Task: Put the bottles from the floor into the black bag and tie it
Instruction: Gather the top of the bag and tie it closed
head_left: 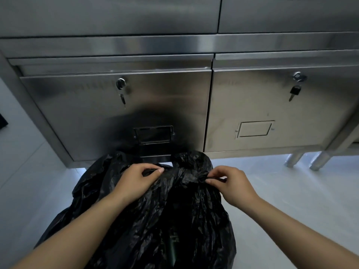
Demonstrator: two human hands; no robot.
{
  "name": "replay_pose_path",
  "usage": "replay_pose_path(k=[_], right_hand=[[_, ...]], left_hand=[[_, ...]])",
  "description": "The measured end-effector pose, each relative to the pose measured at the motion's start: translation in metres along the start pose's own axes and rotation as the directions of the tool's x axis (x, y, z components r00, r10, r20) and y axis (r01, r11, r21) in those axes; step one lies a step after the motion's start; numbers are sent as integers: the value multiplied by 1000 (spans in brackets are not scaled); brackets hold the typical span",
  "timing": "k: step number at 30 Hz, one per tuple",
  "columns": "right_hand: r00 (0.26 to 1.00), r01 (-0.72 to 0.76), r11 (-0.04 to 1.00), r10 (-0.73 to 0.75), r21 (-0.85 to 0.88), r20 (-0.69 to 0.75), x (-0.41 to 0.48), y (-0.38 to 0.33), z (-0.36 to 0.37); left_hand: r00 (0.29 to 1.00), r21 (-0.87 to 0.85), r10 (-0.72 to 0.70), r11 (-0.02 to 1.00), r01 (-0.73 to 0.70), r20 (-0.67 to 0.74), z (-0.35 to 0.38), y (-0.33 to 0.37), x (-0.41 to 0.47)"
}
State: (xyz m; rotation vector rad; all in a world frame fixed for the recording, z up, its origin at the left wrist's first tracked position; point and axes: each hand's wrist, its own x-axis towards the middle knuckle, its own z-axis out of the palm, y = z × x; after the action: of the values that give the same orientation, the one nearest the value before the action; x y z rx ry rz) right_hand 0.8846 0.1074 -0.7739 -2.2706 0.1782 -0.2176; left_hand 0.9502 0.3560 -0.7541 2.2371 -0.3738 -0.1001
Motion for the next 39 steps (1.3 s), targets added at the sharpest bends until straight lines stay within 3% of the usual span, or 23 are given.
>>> replay_pose_path(k=[4,9,16,21,28,34,39], right_hand=[[998,-15,996,19,88,-52,4,-10,-1],[999,-32,993,35,115,-22,1,-15,1],[997,-28,991,38,135,-71,0,-16,-1],[998,-44,980,53,195,-40,-3,-12,-6],[992,-122,941,124,317,15,-11,6,-15],[987,-140,929,160,342,-30,-7,14,-34],[999,-29,889,38,457,-10,0,-9,-31]], left_hand=[[997,-109,-71,991,72,5,-5,10,4],[988,-170,-69,981,92,139,-1,9,2],[995,-306,-96,948,91,-1,11,15,-5],[997,-168,12,986,-24,-76,8,14,-7],[996,-105,-1,994,-9,-92,-11,-5,-12],[974,-118,-84,991,60,-212,-38,-23,-14],[984,-220,-79,975,42,-159,-43,-13,-12]])
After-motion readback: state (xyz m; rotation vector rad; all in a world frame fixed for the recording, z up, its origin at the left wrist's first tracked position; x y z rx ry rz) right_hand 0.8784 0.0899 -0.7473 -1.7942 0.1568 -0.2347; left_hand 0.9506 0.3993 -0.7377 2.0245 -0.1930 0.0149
